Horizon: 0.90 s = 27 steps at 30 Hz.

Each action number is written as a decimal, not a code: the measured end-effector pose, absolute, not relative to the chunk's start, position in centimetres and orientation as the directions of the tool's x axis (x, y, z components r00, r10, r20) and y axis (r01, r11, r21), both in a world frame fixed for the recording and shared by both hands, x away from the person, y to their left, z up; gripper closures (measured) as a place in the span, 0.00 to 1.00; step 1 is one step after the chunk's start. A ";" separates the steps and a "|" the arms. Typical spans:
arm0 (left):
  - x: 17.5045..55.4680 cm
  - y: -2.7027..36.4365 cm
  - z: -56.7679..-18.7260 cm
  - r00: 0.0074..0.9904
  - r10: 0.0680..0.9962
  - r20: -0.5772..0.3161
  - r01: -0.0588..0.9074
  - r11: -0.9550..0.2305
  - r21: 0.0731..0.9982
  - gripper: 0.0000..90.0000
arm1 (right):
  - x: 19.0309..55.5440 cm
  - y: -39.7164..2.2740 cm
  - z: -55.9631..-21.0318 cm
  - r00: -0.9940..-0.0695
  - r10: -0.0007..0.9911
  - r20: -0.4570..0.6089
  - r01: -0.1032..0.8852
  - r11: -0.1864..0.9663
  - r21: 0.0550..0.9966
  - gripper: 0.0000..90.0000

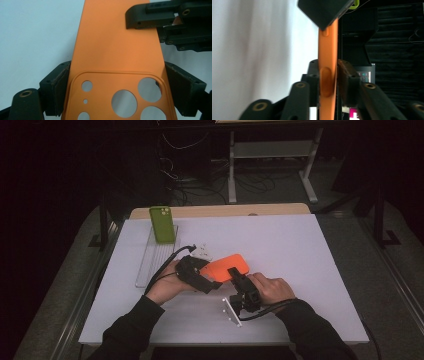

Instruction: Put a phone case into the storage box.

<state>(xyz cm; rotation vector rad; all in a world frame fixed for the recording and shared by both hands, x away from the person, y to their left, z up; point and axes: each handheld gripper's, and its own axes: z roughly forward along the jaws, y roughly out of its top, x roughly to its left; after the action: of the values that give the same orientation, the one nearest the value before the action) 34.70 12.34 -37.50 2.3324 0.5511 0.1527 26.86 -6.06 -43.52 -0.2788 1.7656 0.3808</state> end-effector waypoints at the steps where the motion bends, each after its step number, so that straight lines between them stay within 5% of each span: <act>1: 34.7 12.4 -37.5 0.902 0.429 -0.049 0.344 -0.645 0.683 0.17 | 26.8 -6.0 -43.6 -0.224 0.019 -0.974 -0.383 0.918 0.106 0.82; 13: 34.5 12.6 -37.4 0.899 0.434 -0.059 0.333 -0.587 0.738 0.15 | 26.8 -6.0 -43.2 -0.209 0.057 -0.976 -0.365 0.922 0.132 0.92; 19: 34.6 13.0 -37.2 0.898 0.436 -0.065 0.335 -0.578 0.744 0.00 | 27.0 -6.1 -43.0 -0.237 0.082 -0.968 -0.345 0.924 0.163 0.92; 27: 34.5 14.1 -36.6 0.887 0.454 -0.086 0.340 -0.514 0.788 0.00 | 27.9 -6.8 -42.5 -0.346 0.225 -0.911 -0.258 0.910 0.323 0.92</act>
<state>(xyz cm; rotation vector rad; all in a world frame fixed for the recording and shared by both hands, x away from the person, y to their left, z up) 34.53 14.12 -36.57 2.1583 0.5686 0.1627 27.92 -6.75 -42.54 -0.0242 1.8595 0.4957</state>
